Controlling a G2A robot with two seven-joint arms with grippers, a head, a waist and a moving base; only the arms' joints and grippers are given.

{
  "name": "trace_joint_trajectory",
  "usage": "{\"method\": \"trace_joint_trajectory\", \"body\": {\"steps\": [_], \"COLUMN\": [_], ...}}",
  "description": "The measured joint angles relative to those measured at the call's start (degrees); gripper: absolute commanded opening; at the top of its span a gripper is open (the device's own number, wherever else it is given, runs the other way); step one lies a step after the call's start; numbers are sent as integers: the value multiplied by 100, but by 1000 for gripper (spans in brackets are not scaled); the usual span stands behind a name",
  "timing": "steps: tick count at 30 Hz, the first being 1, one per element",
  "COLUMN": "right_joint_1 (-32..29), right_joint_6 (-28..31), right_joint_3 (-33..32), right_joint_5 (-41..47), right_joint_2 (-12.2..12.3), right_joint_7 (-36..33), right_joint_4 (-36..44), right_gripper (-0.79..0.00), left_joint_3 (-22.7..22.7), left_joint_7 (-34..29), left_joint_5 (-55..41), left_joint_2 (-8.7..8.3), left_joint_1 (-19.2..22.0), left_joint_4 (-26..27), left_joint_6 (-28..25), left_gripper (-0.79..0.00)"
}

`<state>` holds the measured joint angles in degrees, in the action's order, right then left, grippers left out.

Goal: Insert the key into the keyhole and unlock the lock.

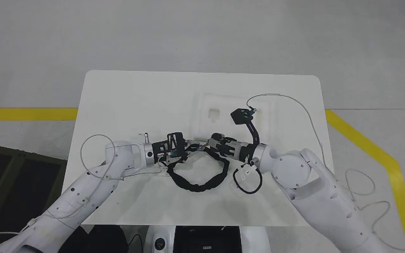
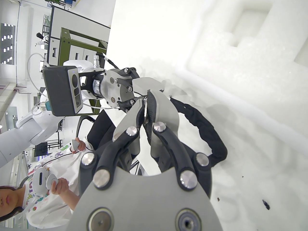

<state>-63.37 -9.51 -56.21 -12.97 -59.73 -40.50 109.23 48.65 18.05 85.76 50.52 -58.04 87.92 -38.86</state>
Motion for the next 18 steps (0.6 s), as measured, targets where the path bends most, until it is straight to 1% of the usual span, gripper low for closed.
{"method": "trace_joint_trajectory", "body": {"steps": [18], "right_joint_1": [-103], "right_joint_6": [-287], "right_joint_3": [109], "right_joint_5": [-512], "right_joint_2": [-47], "right_joint_7": [-142], "right_joint_4": [311], "right_gripper": [-785], "left_joint_3": [0], "left_joint_7": [0], "left_joint_5": [-1], "left_joint_2": [0], "left_joint_1": [0], "left_joint_4": [0], "left_joint_6": [0], "left_gripper": [-785]}}
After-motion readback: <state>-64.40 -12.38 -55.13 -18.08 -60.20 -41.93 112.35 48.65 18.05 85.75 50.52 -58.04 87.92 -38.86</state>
